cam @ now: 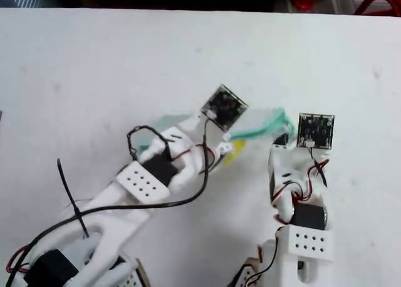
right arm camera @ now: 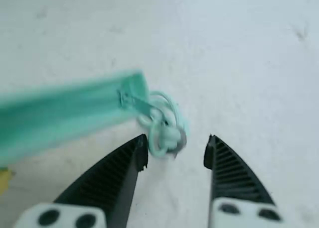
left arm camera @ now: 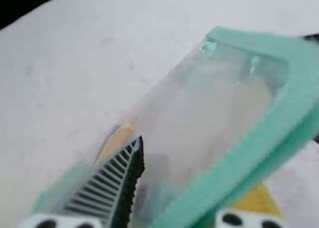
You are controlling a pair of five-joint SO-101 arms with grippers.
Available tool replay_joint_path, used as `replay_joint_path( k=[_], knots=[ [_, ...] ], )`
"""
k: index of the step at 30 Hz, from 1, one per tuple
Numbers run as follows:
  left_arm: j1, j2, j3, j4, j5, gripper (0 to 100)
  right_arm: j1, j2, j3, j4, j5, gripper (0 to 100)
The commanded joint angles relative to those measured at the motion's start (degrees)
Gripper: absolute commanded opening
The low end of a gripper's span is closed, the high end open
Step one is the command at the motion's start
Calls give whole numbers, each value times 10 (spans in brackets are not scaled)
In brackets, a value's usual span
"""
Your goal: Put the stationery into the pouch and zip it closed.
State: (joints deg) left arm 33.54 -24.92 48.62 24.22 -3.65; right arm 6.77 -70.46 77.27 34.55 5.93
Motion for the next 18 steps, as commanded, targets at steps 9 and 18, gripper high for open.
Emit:
replay_joint_path(
  k=[9,18],
  knots=[
    [145,2,-19,117,-25,252,-26,-7,27,-31,1,180],
    [56,0,-177,289,-8,254,-20,-7,38,-50,2,180]
  ],
)
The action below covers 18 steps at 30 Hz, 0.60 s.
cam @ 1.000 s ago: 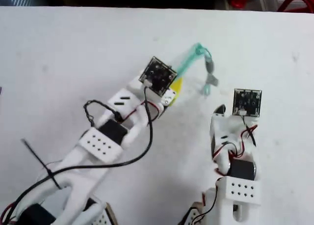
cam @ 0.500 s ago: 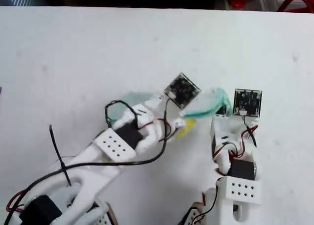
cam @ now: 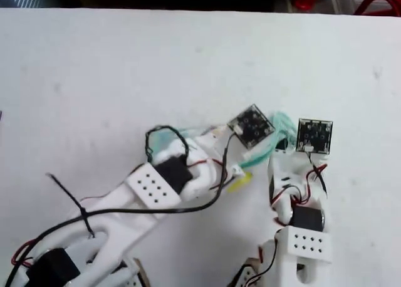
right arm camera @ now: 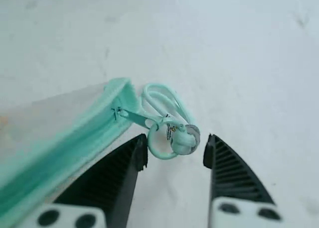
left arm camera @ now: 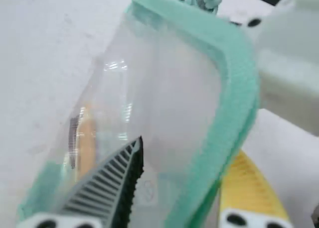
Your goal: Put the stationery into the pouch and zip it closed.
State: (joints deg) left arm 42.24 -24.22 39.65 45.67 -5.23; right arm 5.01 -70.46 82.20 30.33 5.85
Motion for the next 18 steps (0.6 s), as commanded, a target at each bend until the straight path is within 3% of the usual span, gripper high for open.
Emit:
replay_joint_path(
  k=[1,6,12,15,18],
  knots=[
    [-46,-7,-104,88,2,260,-2,-7,-13,-6,2,180],
    [-122,-30,-216,184,-6,271,-3,-7,-14,2,1,180],
    [-184,-180,-320,287,11,269,-3,-7,-20,2,0,180],
    [-247,-252,-324,305,-1,268,-1,-7,-20,3,2,180],
    [-340,-276,-254,288,-13,268,26,-13,-56,54,1,180]
  ],
)
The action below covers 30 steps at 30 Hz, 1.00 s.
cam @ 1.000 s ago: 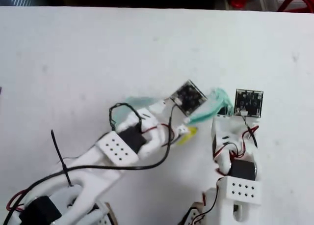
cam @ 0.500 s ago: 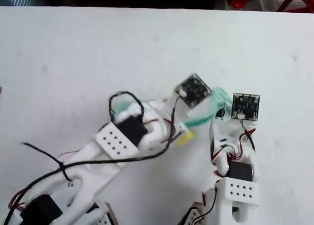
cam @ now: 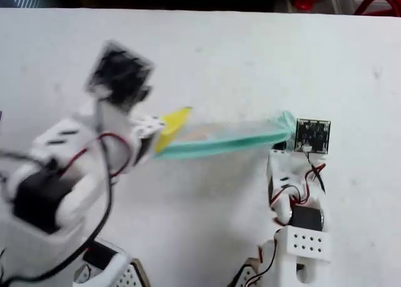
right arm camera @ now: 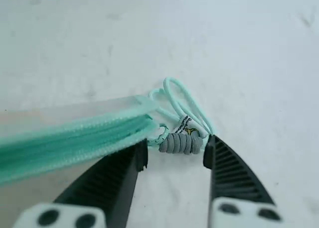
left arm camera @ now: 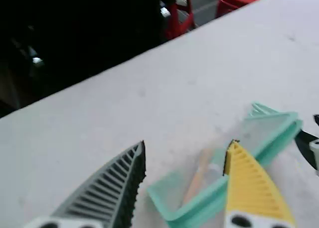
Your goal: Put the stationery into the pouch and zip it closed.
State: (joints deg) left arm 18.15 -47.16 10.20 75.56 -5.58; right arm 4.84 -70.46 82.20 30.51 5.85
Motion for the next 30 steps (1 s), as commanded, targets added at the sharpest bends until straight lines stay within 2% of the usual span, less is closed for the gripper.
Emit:
replay_joint_path(
  k=[1,4,6,9,11,13,14,18,20,22,30],
  knots=[
    [-124,-44,81,-29,-3,267,40,-13,-91,99,-2,180],
    [-174,-19,237,-140,34,257,56,-13,-217,257,-3,180],
    [-187,3,331,-233,77,218,57,-13,-278,327,3,180],
    [-193,32,423,-332,150,136,74,-13,-324,352,18,180],
    [-199,46,447,-369,168,64,87,-7,-349,353,46,180],
    [-199,58,447,-375,137,16,88,-1,-359,352,62,176],
    [-199,65,447,-375,119,25,86,9,-360,351,63,156],
    [-197,115,422,-360,98,21,80,121,-362,311,68,8],
    [-198,163,376,-319,91,22,80,205,-375,291,66,39],
    [-198,230,330,-284,92,22,81,294,-404,285,65,26],
    [-194,486,176,-221,95,22,81,535,-502,284,61,18]
  ],
)
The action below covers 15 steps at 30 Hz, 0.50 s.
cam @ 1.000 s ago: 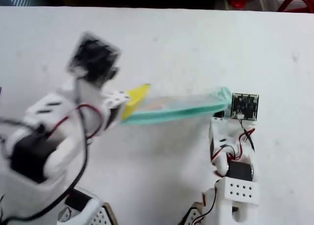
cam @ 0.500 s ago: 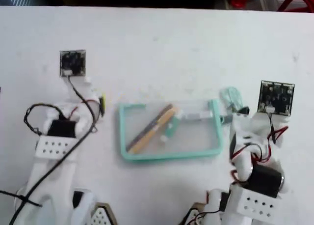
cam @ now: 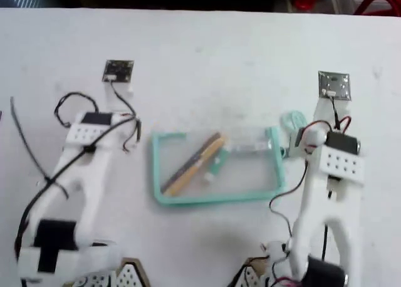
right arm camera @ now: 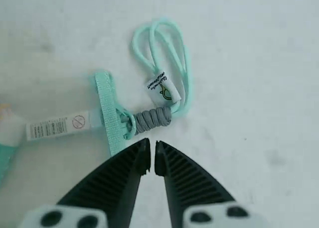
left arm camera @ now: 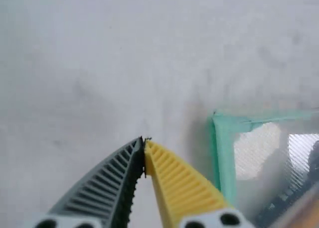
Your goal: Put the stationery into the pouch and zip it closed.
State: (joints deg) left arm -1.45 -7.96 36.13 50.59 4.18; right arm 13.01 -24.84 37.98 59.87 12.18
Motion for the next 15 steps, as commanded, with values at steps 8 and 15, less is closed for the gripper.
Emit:
replay_joint_path(
  k=[8,15],
  knots=[
    [44,167,-136,78,10,22,22,204,-80,-91,-14,17],
    [93,168,-135,24,42,22,-7,239,-84,-91,11,17]
  ],
)
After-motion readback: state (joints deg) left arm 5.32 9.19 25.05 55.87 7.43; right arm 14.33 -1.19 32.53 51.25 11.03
